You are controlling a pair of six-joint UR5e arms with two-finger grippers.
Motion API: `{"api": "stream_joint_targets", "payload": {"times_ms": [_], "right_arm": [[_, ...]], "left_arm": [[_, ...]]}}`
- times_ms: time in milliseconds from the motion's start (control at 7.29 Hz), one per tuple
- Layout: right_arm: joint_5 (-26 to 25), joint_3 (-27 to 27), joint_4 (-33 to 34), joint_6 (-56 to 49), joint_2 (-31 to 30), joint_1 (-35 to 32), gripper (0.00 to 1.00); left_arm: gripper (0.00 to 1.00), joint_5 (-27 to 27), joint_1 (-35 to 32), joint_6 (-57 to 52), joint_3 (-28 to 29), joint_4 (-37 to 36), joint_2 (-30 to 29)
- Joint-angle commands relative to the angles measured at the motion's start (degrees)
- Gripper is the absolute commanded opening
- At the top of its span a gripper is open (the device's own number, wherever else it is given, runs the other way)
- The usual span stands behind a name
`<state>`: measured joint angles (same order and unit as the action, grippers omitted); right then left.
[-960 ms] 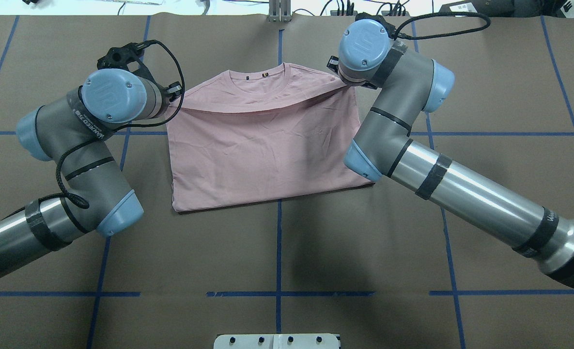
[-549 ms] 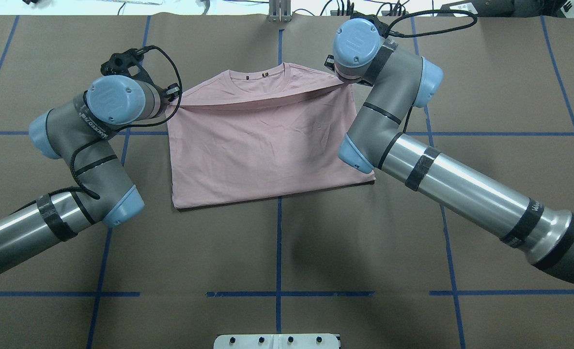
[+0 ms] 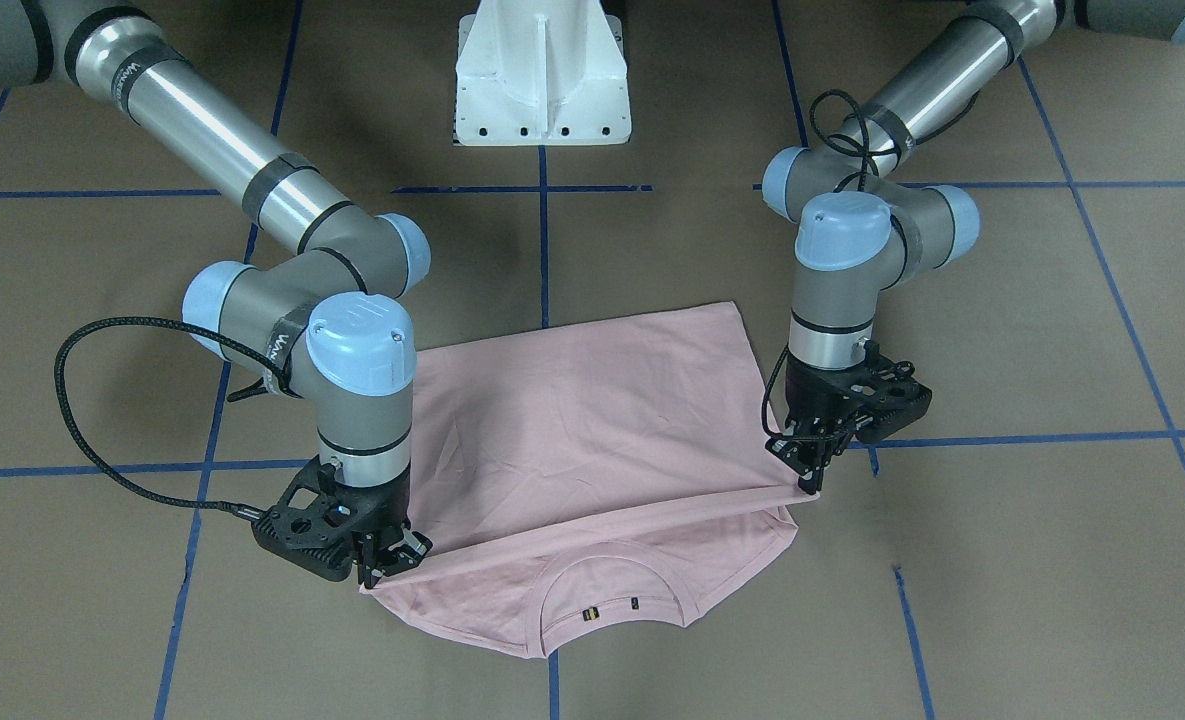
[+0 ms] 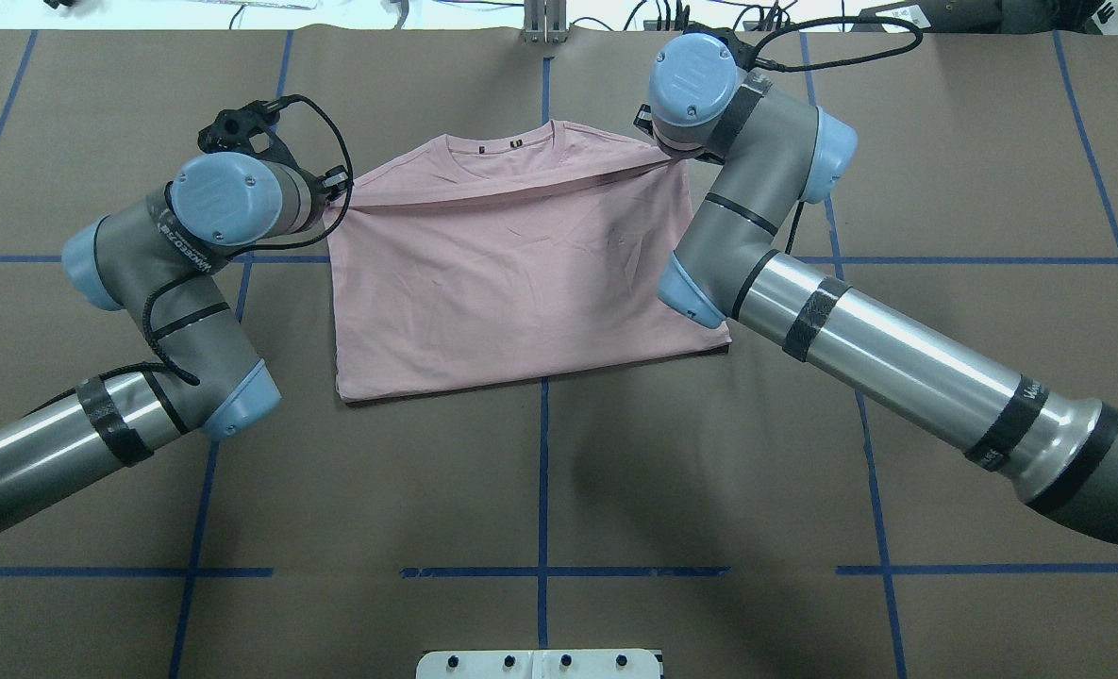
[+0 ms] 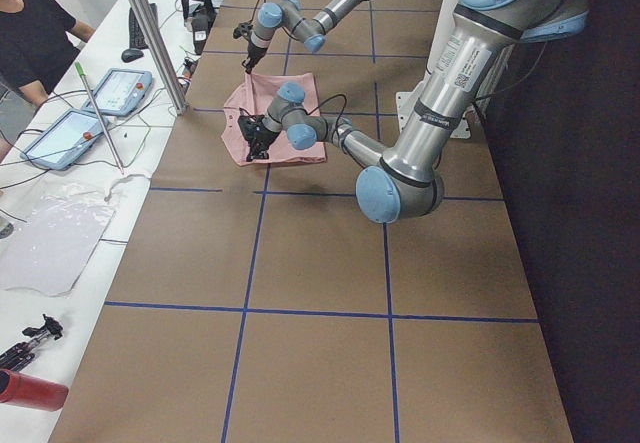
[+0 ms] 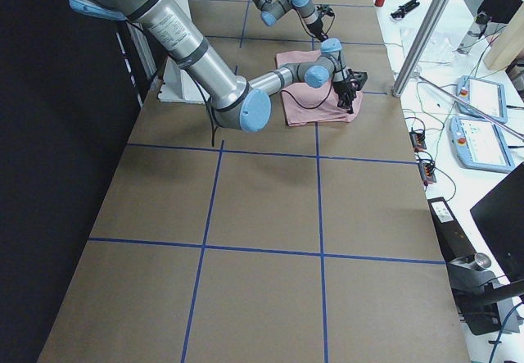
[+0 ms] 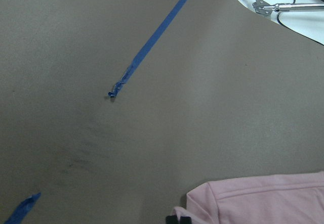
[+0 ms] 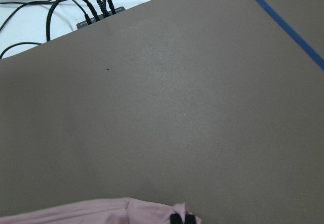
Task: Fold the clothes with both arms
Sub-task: 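Lay the hem down near the collar and release with both grippers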
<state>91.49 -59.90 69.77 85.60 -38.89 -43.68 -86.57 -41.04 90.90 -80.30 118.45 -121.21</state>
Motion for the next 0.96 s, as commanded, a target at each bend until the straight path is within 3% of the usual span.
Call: {"api": "stream_joint_targets", "payload": {"times_ms": [0, 274, 823], "right_arm": [[0.27, 2.14, -0.25, 0.0, 1.62, -0.09, 0.0], [0.36, 3.3, -1.03, -0.08, 2.16, -0.09, 0.0], [0.36, 6.02, -3.41, -0.17, 2.77, -0.45, 0.0]], "left_arm": [[0.15, 0.0, 0.0, 0.07, 0.06, 0.03, -0.08], [0.28, 0.0, 0.17, -0.02, 0.15, -0.06, -0.6], [0.31, -0.18, 0.17, 0.07, 0.68, 1.96, -0.43]]}}
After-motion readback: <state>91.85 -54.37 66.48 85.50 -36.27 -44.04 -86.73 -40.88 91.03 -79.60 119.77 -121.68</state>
